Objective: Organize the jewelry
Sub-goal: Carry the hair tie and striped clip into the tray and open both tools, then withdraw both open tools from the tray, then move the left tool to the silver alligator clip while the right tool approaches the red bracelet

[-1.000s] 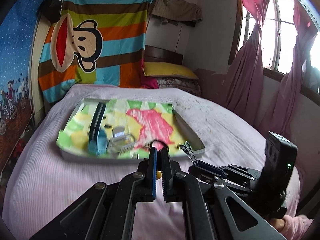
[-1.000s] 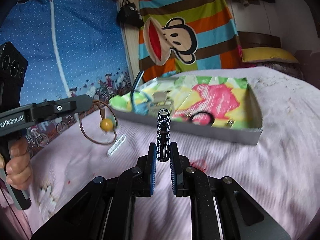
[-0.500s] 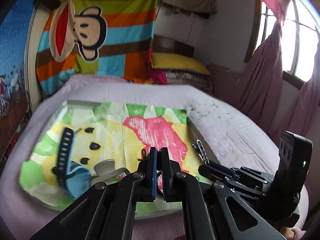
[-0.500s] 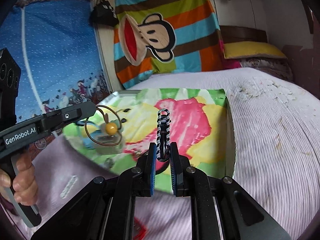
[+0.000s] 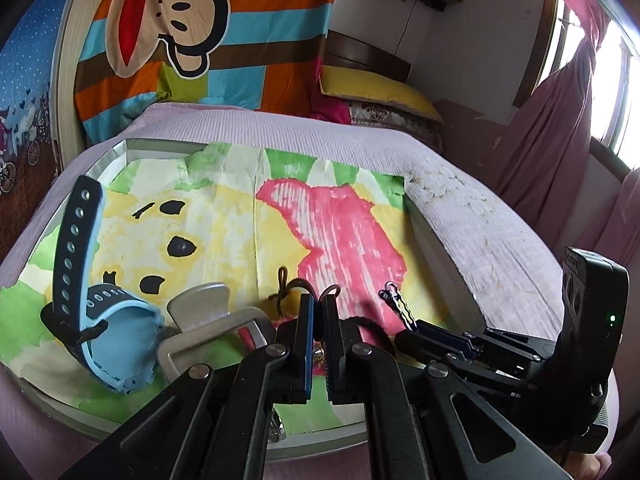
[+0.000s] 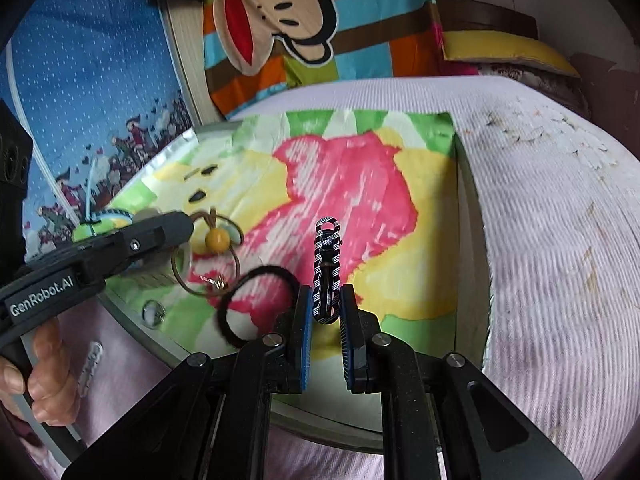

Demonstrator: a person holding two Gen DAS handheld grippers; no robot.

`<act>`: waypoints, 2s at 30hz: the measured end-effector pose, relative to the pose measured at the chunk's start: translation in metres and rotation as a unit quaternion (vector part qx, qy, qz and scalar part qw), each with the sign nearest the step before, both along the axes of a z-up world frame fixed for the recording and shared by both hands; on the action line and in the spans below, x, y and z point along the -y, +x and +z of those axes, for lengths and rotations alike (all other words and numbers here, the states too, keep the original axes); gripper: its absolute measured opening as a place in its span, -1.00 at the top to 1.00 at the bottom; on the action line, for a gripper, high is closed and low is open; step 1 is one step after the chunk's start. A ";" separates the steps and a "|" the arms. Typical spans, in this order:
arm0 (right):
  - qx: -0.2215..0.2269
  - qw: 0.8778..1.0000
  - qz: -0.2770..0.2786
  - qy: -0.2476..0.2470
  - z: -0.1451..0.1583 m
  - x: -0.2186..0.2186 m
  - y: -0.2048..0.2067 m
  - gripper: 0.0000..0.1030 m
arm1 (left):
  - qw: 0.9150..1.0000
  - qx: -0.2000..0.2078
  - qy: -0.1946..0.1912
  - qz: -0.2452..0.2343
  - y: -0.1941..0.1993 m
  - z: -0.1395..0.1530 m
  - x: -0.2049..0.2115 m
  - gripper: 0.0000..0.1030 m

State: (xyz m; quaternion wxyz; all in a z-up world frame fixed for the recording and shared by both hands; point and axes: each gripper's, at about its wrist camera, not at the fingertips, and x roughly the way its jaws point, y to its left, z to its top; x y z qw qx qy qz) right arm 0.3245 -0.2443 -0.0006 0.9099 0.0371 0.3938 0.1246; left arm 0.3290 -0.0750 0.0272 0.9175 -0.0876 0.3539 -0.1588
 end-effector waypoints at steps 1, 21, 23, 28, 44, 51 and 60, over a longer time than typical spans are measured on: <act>-0.006 1.000 0.003 -0.003 -0.002 -0.002 0.002 0.77 | 1.000 -0.002 0.004 0.001 0.000 -0.001 0.001 0.90; 0.061 0.998 -0.010 0.001 0.020 0.011 -0.034 0.28 | 0.999 0.033 0.018 0.011 -0.032 0.011 -0.006 0.46; 0.084 0.996 -0.017 0.002 0.027 0.014 -0.045 0.07 | 0.999 0.049 0.021 0.012 -0.042 0.015 -0.007 0.32; 0.136 0.990 -0.036 0.011 0.042 0.023 -0.075 -0.16 | 0.996 0.084 0.018 0.031 -0.067 0.024 -0.017 -0.07; 0.250 0.966 -0.066 0.013 0.072 0.019 -0.166 -0.76 | 0.977 0.190 0.032 0.095 -0.150 0.047 -0.045 -1.00; 0.278 0.958 -0.061 0.019 0.079 0.015 -0.198 -0.93 | 0.973 0.202 0.035 0.105 -0.174 0.045 -0.056 -1.00; 0.298 0.953 -0.045 0.027 0.082 0.006 -0.232 -0.97 | 0.970 0.209 0.043 0.119 -0.204 0.041 -0.067 -1.00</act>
